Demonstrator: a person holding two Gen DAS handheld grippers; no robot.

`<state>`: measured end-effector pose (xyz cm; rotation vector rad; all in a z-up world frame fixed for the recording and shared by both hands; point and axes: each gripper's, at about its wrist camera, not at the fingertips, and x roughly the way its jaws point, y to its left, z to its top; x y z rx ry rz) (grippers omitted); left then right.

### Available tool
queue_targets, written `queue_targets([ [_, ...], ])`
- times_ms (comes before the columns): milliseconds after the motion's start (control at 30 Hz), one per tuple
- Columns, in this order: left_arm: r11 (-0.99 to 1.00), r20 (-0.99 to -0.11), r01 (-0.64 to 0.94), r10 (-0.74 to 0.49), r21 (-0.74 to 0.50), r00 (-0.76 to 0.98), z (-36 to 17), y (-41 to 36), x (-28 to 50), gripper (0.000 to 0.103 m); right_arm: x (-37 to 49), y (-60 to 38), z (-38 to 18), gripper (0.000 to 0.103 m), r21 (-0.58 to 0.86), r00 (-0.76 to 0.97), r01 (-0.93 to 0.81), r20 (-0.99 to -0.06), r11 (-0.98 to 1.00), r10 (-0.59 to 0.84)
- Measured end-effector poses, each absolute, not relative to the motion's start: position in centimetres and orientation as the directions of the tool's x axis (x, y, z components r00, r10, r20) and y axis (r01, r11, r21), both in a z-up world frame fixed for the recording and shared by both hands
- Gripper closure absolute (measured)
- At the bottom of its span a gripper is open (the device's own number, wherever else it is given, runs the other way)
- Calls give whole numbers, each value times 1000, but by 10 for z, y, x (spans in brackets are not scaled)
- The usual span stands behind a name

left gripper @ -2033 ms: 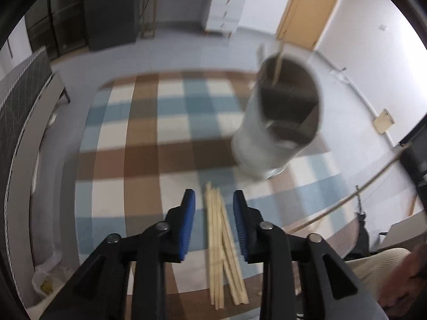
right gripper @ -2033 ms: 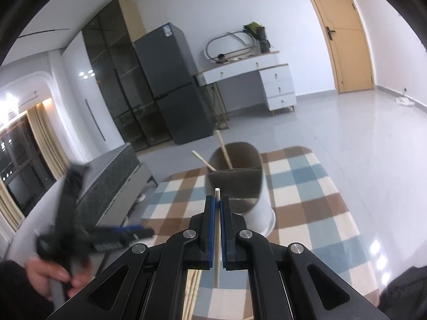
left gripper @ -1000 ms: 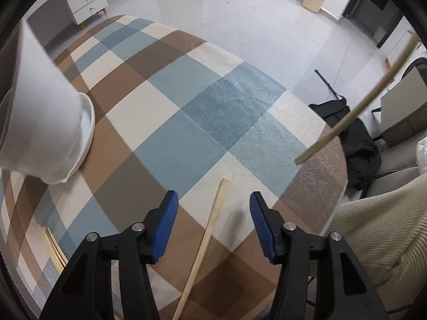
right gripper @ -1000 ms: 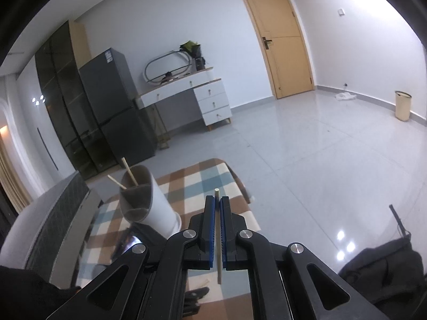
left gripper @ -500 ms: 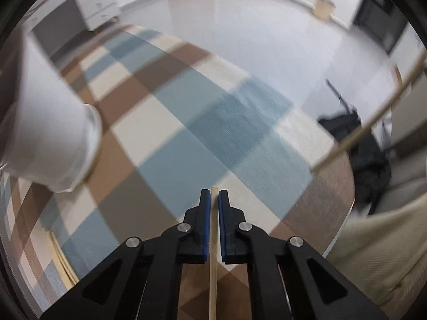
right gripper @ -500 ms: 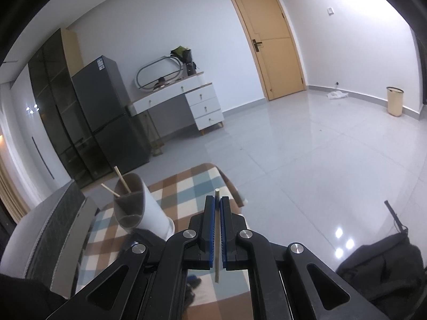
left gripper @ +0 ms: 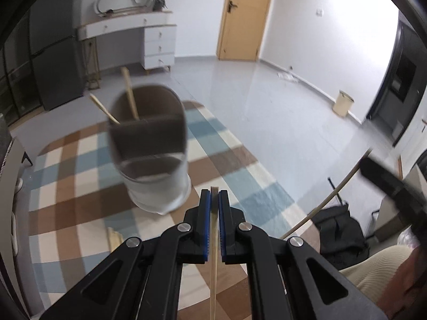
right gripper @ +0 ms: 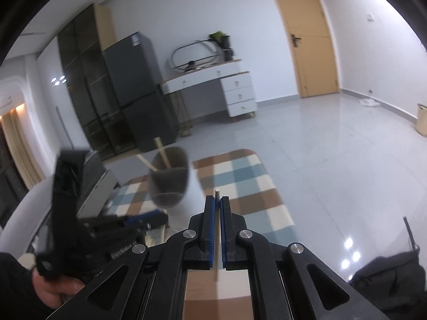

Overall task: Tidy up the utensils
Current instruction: 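Carry chopsticks over the utensil holder with both grippers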

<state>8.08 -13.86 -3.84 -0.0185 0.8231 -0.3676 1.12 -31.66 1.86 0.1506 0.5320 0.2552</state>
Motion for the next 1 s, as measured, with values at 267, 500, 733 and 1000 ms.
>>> queue_targets([
  [267,941,-621,257,-338,-219,707,5,-107,91,102,20,-284,38,100,238,817,-267,-458,934,350],
  [500,935,-501,249,-347,-253,793,63,-81,122,102,50,-270,86,100,231,824,-319,-412,919,390],
  [733,935,-405,239,-331,-262,852,90,-66,171,102,101,-249,136,100,171,832,-394,-351,903,430],
  [1000,933,-317,254,-328,-253,890,86,-53,215,102,172,-222,141,100,81,822,-441,-364,894,438],
])
